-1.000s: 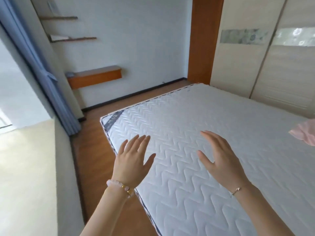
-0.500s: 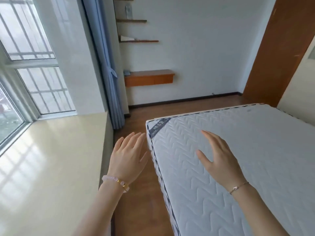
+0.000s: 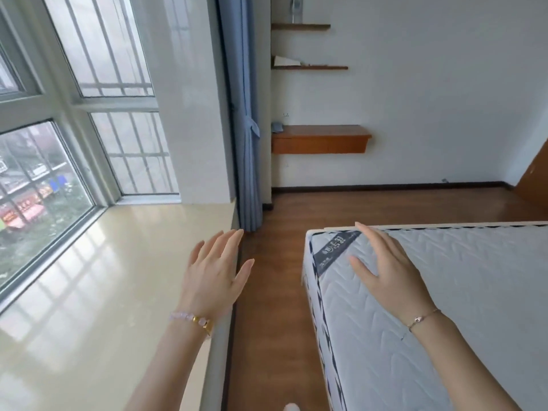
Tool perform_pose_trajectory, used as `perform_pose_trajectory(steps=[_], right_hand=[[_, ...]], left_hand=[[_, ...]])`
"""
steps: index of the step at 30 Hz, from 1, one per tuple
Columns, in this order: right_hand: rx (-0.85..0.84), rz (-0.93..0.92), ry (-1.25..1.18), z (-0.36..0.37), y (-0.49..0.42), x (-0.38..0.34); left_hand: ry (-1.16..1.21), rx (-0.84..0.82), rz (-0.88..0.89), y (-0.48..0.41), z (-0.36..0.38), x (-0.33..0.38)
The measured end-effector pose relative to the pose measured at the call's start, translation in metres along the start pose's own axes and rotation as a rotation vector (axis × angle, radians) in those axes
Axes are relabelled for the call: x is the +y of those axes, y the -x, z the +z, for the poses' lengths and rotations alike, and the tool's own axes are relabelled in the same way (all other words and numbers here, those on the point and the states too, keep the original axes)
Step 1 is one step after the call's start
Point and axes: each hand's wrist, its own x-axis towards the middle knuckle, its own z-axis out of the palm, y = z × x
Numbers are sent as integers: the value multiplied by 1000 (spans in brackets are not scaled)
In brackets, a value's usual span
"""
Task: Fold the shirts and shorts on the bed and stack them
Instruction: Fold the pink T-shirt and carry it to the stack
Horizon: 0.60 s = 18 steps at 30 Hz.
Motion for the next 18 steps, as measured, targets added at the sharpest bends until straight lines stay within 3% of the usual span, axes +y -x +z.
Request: perform_pose_trajectory(steps=[18], right_hand=[[-60,41,8,191,-404,94]], left_hand=[[-44,-34,-19,-369,210,-166]])
